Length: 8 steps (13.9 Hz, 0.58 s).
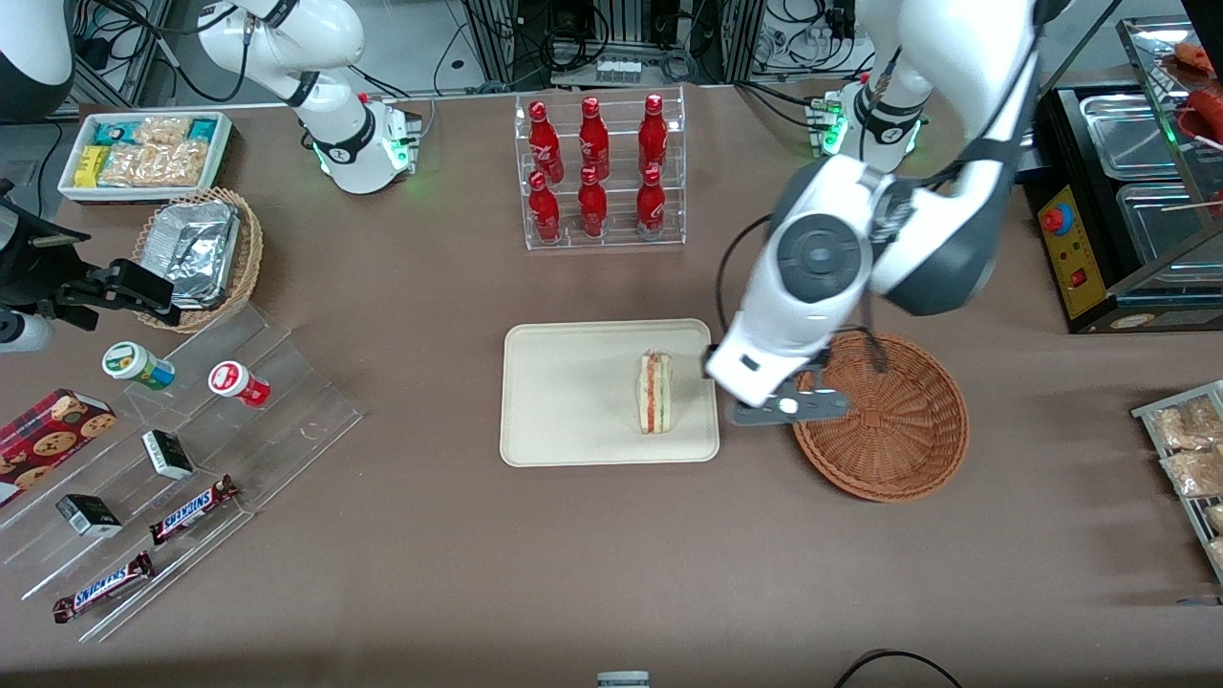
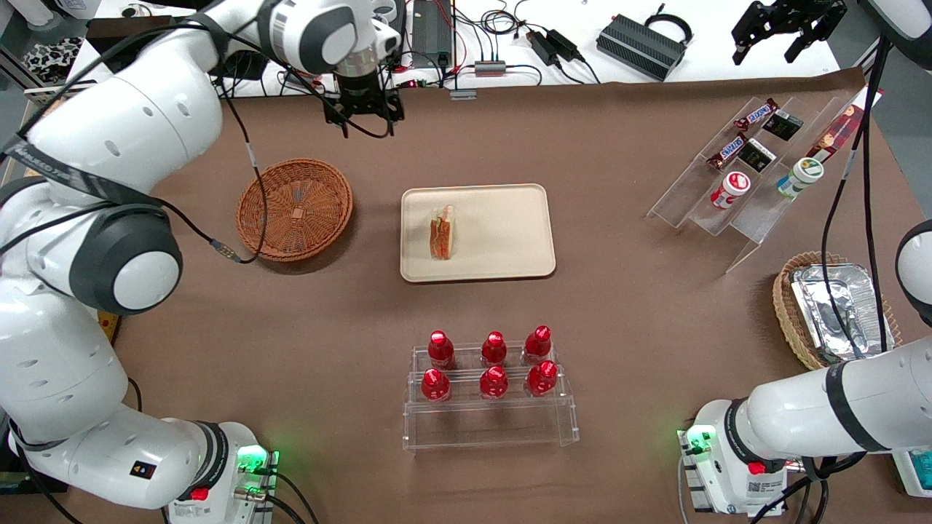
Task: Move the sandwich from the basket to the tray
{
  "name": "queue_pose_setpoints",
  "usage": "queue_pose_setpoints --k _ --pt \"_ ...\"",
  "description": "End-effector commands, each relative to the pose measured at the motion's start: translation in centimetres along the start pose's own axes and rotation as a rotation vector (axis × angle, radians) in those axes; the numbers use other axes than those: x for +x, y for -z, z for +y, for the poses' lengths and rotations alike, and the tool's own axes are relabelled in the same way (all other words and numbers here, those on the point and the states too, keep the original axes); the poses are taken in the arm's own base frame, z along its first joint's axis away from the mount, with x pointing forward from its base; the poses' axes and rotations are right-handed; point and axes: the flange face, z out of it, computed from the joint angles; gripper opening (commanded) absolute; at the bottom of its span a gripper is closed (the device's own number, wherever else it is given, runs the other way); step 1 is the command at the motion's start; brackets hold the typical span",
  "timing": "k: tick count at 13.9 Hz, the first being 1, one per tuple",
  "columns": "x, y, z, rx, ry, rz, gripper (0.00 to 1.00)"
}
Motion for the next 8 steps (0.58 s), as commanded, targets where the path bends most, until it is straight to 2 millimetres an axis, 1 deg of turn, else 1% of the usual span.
queue_pose_setpoints --k 1,3,4,5,6,7,8 --pt "0.2 0.7 -2.6 0.032 -0.05 -0.025 0.99" --pt "1.5 2.2 -6.2 0.008 -0.14 -0.02 0.99" --pt "2.5 2.7 -8.9 -0.017 -0.17 -0.025 0.99" --pt "2.8 3.0 -10.8 -0.026 -0.198 -0.054 0.99" --pt "2.5 3.5 -11.4 -0.014 -0.218 -0.061 0.99" --pt "2.5 4.3 -12.6 -0.004 -0.205 -0.055 0.99" --pt "2.8 4.8 -15.3 0.015 -0.172 -0.063 0.99"
